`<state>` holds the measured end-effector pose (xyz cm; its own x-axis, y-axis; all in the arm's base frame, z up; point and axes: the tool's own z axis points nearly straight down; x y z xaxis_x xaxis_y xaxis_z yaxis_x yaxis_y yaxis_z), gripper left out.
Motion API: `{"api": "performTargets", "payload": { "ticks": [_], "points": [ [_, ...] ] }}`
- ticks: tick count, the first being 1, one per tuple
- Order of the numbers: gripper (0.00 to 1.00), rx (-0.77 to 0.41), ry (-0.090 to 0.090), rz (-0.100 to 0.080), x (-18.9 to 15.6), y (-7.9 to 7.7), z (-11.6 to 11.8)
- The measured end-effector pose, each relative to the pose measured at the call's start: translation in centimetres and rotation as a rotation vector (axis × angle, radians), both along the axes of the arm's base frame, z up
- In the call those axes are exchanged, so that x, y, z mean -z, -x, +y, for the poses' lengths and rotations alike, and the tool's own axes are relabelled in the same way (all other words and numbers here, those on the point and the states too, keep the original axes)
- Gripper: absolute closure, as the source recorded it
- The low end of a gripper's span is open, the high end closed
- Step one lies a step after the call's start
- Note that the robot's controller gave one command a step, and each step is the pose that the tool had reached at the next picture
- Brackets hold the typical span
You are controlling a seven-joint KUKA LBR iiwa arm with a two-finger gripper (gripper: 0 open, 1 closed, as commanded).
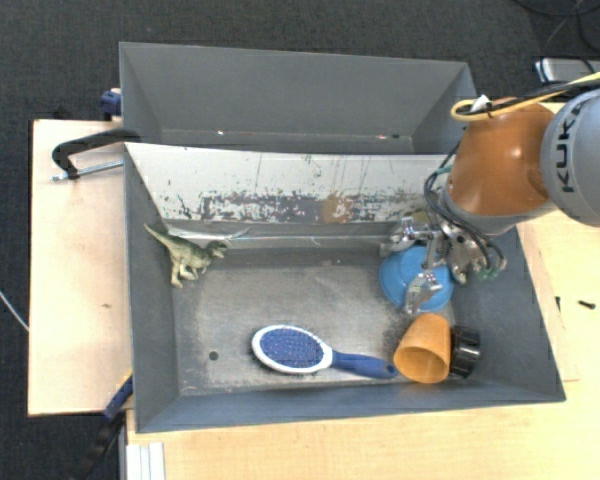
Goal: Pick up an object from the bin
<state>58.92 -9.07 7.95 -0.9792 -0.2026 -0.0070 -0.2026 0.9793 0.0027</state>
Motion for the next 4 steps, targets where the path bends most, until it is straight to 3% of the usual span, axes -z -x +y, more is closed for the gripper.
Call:
{"api": "performTargets", "payload": {
  "ticks": [1,2,3,4],
  "points": [
    [1.00,-0.286,0.009,-0.008,-20.2,5.8,0.6],
    [0.00,-0.285,0.004,-0.001,-19.8,5.9,0.6],
    [0.00,-0.434,0.007,-0.005,-3.1,7.5,1.5],
    [0.00,-0.339,-0.010,-0.009,-3.4,3.0,-2.6]
  ]
}}
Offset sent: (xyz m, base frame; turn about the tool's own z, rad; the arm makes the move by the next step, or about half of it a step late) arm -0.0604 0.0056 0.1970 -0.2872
